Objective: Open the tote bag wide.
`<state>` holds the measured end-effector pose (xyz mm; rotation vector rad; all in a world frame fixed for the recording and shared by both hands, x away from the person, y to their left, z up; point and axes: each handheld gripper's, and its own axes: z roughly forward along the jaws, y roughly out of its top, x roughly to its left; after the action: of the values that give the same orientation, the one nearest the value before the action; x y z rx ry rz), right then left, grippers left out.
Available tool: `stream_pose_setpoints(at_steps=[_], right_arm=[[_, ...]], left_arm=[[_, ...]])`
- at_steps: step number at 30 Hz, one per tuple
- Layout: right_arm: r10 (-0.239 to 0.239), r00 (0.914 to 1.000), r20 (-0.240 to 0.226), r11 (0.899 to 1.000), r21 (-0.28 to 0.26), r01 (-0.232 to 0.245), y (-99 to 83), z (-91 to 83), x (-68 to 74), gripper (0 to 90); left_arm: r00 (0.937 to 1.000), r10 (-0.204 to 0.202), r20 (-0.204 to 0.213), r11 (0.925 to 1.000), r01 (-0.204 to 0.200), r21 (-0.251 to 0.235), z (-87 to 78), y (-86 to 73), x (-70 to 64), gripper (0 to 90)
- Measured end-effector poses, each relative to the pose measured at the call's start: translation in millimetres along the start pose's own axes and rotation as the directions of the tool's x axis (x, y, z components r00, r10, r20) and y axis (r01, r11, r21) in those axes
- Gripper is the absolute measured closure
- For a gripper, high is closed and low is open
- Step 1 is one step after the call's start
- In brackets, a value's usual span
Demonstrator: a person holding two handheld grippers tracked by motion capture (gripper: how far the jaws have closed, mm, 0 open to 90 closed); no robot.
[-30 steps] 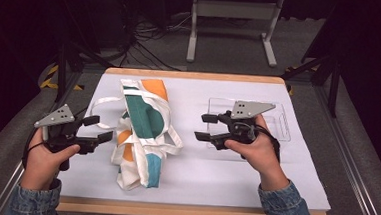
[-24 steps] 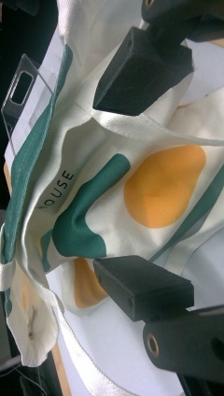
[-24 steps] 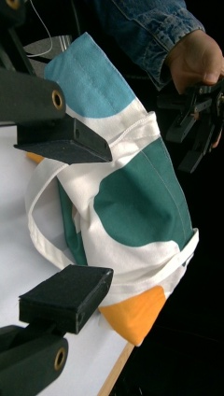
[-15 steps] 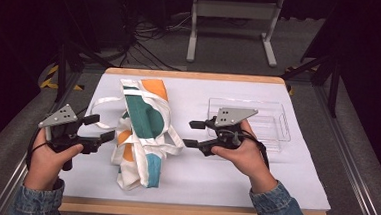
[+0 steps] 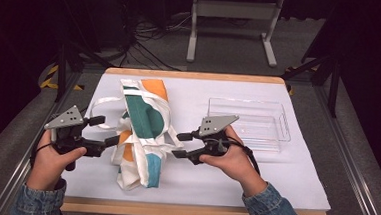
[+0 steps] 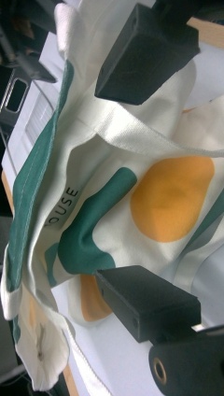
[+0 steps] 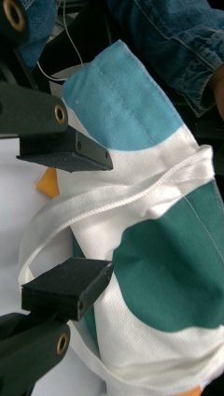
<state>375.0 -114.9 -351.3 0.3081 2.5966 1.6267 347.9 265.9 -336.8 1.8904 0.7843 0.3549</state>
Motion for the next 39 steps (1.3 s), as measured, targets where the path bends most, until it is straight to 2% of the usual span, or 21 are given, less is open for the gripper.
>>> stream_pose_setpoints(at_steps=[4, 7, 8, 9, 10, 11, 13, 15, 16, 17, 22, 28, 29, 34, 35, 36, 38, 39], right_arm=[[-0.002, 0.9999, -0.01, 1.0, 0.012, 0.002, -3.3, 7.6, 1.0, 45.8], [-0.01, 0.9999, -0.011, 1.0, 0.026, 0.011, -6.6, 13.9, 1.1, 53.2], [-0.01, 0.9999, -0.011, 1.0, 0.026, 0.011, -6.6, 13.9, 1.1, 53.2], [-0.023, 0.9997, -0.006, 0.999, 0.031, 0.023, -7.1, 14.2, 1.4, 60.9], [-0.03, 0.9995, 0.003, 0.999, 0.029, 0.03, -7.5, 13.7, 2.5, 72.5], [-0.023, 0.9997, -0.001, 0.999, 0.03, 0.023, -7.6, 13.1, 3.1, 79.6], [-0.016, 0.9999, -0.003, 1.0, 0.025, 0.016, -7.2, 10.5, 4.1, 86.8], [-0.028, 0.9995, 0.011, 0.999, 0.018, 0.028, -5.8, 7.8, 4.9, 87.4], [-0.029, 0.9995, 0.012, 0.999, 0.012, 0.029, -5.4, 6.9, 5.2, 87.5], [-0.031, 0.9994, 0.017, 0.999, 0.008, 0.031, -5.0, 6.1, 5.6, 87.4], [-0.033, 0.9993, 0.02, 0.999, 0.002, 0.033, -4.2, 4.8, 6.1, 87.4], [-0.027, 0.9994, 0.02, 1.0, -0.003, 0.027, -4.2, 3.8, 5.5, 87.3], [-0.025, 0.9995, 0.018, 1.0, -0.003, 0.025, -4.1, 3.8, 5.7, 87.4], [-0.02, 0.9997, 0.013, 1.0, -0.006, 0.02, -4.5, 3.8, 5.8, 87.2], [-0.02, 0.9997, 0.013, 1.0, -0.006, 0.02, -4.5, 3.8, 5.8, 87.2], [-0.019, 0.9997, 0.012, 1.0, -0.004, 0.019, -4.7, 3.6, 5.7, 87.2], [-0.017, 0.9998, 0.012, 1.0, -0.006, 0.017, -4.7, 3.2, 5.6, 87.1], [-0.016, 0.9998, 0.013, 1.0, -0.007, 0.016, -4.7, 2.8, 5.5, 87.1]], left_arm=[[0.9999, -0.008, 0.011, 0.9999, 0.008, -0.007, -0.3, -0.6, 1.2, 11.7], [0.9996, -0.005, 0.026, 1.0, 0.005, 0.005, 2.2, -0.9, -0.4, 11.2], [0.9996, -0.005, 0.026, 1.0, 0.005, 0.005, 2.2, -0.9, -0.4, 10.4], [0.9996, 0.005, 0.029, 1.0, -0.005, 0.008, 2.9, -0.8, -0.3, 10.4], [0.9995, 0.002, 0.032, 1.0, -0.002, 0.006, 3.5, -1.1, -1.0, 9.1], [0.9993, 0.012, 0.036, 0.9999, -0.012, 0.003, 4.1, -1.1, -0.4, 8.6], [0.9993, 0.01, 0.036, 0.9999, -0.01, 0.002, 4.4, -1.2, -0.4, 7.0], [0.9989, 0.005, 0.046, 1.0, -0.005, 0.005, 4.6, -1.4, -1.6, 5.9], [0.9984, 0.019, 0.053, 0.9998, -0.02, 0.005, 4.9, -1.0, -1.4, 5.3], [0.9983, 0.017, 0.056, 0.9998, -0.018, 0.005, 5.2, -1.1, -2.1, 4.9], [0.9951, 0.021, 0.097, 0.9998, -0.021, -0.001, 8.5, -0.7, -5.5, 5.8], [0.9898, 0.035, 0.138, 0.9982, -0.041, 0.043, 18.1, -2.9, -10.1, 14.0], [0.9872, 0.039, 0.155, 0.9968, -0.049, 0.063, 23.3, -3.5, -12.5, 15.5], [0.9817, 0.021, 0.189, 0.9951, -0.039, 0.092, 31.6, -5.1, -15.1, 22.5], [0.9789, 0.023, 0.203, 0.9938, -0.045, 0.102, 33.5, -5.3, -15.6, 22.5], [0.9771, 0.015, 0.212, 0.9938, -0.038, 0.105, 34.6, -5.7, -16.7, 29.9], [0.9682, 0.018, 0.25, 0.9927, -0.047, 0.111, 34.8, -5.0, -17.5, 41.5], [0.9663, 0.011, 0.257, 0.9929, -0.041, 0.112, 34.3, -4.8, -18.5, 45.9]])
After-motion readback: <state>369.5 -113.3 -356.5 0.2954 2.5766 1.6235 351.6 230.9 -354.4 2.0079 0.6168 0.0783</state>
